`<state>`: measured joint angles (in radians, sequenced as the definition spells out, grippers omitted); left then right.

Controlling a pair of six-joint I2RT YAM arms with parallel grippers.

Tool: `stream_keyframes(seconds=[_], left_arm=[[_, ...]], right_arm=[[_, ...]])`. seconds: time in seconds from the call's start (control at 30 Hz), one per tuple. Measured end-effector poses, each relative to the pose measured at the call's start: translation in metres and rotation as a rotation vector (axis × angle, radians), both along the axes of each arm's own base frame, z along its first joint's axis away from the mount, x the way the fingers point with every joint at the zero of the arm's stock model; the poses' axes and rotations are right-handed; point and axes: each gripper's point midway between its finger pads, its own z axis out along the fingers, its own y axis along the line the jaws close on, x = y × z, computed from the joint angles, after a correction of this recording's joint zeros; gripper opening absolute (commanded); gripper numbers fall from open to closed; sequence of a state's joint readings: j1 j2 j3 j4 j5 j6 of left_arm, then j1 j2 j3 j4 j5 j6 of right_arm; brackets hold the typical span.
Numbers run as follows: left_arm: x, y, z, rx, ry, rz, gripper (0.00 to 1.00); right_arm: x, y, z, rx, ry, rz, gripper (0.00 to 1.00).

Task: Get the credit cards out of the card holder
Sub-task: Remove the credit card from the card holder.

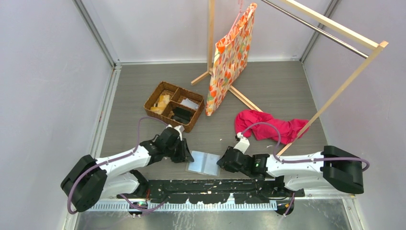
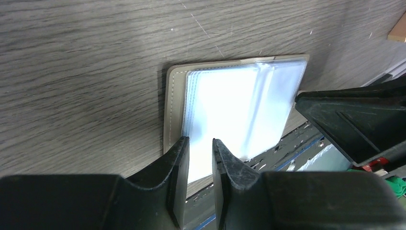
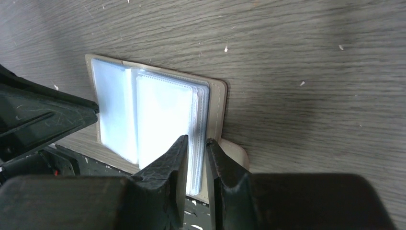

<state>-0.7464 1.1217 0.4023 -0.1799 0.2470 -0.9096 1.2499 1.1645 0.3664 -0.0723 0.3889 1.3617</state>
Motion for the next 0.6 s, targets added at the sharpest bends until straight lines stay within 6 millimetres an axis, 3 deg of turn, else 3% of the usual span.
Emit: stream_keyframes(seconds=[0.2, 0.6], left_arm=[[-0.003, 0.003, -0.007, 0.014, 0.012, 0.003, 0.25], [-0.001, 0.001, -0.008, 0.010, 0.010, 0.005, 0.25]], right_arm=[[-0.004, -0.002, 0.007, 0.005, -0.014, 0.019, 0.25], [-0.007, 0.009, -0.001, -0.037, -0.020, 0.054, 0.25]])
